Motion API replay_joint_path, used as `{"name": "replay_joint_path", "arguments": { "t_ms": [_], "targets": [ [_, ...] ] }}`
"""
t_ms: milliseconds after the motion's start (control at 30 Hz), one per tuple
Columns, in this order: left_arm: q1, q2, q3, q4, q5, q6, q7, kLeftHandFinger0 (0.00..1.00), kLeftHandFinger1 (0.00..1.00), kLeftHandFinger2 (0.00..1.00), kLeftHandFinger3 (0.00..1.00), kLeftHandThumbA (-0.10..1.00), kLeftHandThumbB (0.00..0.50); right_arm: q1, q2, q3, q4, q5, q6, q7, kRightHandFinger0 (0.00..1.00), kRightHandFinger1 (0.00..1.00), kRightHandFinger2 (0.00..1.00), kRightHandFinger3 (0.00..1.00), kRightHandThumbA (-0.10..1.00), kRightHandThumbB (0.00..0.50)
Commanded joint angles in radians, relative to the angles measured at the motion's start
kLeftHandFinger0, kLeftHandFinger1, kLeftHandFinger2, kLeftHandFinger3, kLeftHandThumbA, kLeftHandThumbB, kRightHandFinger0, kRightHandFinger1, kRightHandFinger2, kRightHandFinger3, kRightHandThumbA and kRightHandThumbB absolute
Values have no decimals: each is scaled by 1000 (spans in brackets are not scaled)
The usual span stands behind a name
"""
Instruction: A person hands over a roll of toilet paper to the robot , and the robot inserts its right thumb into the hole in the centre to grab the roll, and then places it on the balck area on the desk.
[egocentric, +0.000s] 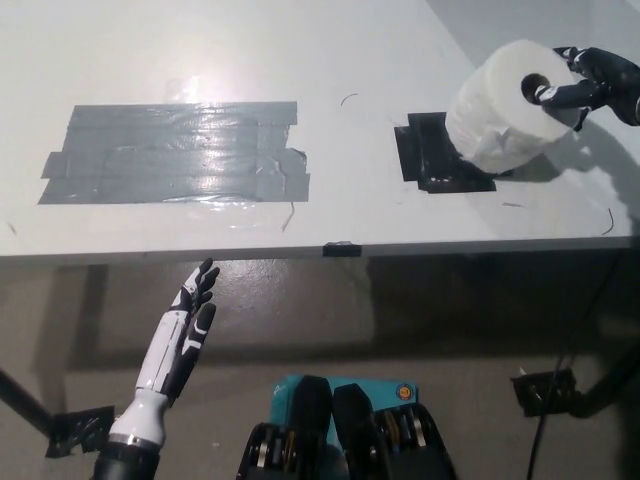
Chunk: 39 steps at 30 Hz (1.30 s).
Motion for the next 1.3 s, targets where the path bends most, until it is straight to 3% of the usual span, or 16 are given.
{"name": "replay_joint_path", "arguments": {
  "t_ms": [0, 100, 133, 167, 200, 233, 300, 500, 633, 700, 800, 1033, 1067, 1133, 1200, 1267],
  "targets": [
    [-25, 17, -5, -11, 9, -38, -2, 1000, 1000, 1000, 1000, 985, 166, -62, -24, 27, -24, -46, -66, 27, 274, 759, 1000, 1000, -100, 190],
    [-27, 16, -4, -6, 6, -43, -1, 1000, 1000, 1000, 1000, 985, 175, -64, -12, 32, -22, -48, -46, 41, 379, 813, 1000, 929, -100, 228],
    [-27, 16, -4, -7, 4, -43, -2, 1000, 1000, 1000, 1000, 983, 173, -66, -8, 23, -28, -34, -28, 71, 513, 848, 1000, 991, -11, 267],
    [-27, 15, -4, -8, 3, -43, -3, 1000, 1000, 1000, 1000, 982, 173, -67, -5, 11, -32, -17, -13, 98, 545, 819, 920, 930, 23, 277],
    [-28, 16, -5, -8, 2, -42, -4, 1000, 1000, 1000, 1000, 982, 170, -68, 0, -8, -41, 13, 15, 166, 960, 1000, 1000, 1000, 188, 285],
    [-29, 16, -5, -7, 2, -42, -5, 1000, 1000, 1000, 1000, 981, 169, -70, 2, -15, -43, 28, 22, 220, 1000, 1000, 1000, 1000, 217, 297],
    [-29, 14, -7, -3, 0, -49, -6, 1000, 1000, 1000, 1000, 977, 158, -68, 8, -3, -50, 12, 31, 234, 1000, 1000, 1000, 1000, 362, 395],
    [-23, 15, -8, -18, 5, -34, -6, 1000, 1000, 1000, 1000, 983, 171, -49, 38, 4, -97, -27, -7, 133, 1000, 1000, 1000, 1000, 601, 418],
    [-24, 15, -9, -20, 9, -36, -4, 1000, 1000, 1000, 1000, 979, 162, -53, 48, -47, -94, 4, -39, 80, 1000, 1000, 1000, 1000, 635, 406],
    [-25, 16, -10, -16, 8, -41, -5, 1000, 1000, 1000, 1000, 979, 158, -60, 48, -62, -90, 5, -55, 62, 1000, 1000, 1000, 1000, 719, 432],
    [-20, 14, -8, -17, 5, -39, -3, 1000, 1000, 1000, 1000, 979, 165, -58, 41, -90, -128, 9, -74, 43, 1000, 1000, 1000, 1000, 816, 420],
    [-17, 13, -8, -14, -1, -41, -5, 1000, 1000, 1000, 1000, 968, 160, -80, 34, -152, -147, 20, -68, -1, 1000, 1000, 1000, 1000, 866, 428],
    [-16, 13, -8, -17, 3, -39, -3, 1000, 1000, 1000, 1000, 966, 154, -78, 32, -174, -164, 34, -88, -12, 1000, 1000, 1000, 1000, 814, 393],
    [-15, 13, -7, -16, 5, -41, 0, 1000, 1000, 1000, 1000, 965, 153, -81, 31, -196, -175, 41, -113, -27, 1000, 1000, 1000, 1000, 794, 385],
    [-17, 12, -7, -10, 5, -47, 3, 1000, 1000, 1000, 1000, 969, 163, -102, 24, -217, -154, 53, -120, -16, 1000, 1000, 1000, 1000, 799, 423],
    [-23, 12, -6, -7, 2, -49, 1, 1000, 1000, 1000, 1000, 971, 164, -129, 14, -239, -121, 73, -138, 9, 1000, 1000, 1000, 1000, 789, 425]
  ]
}}
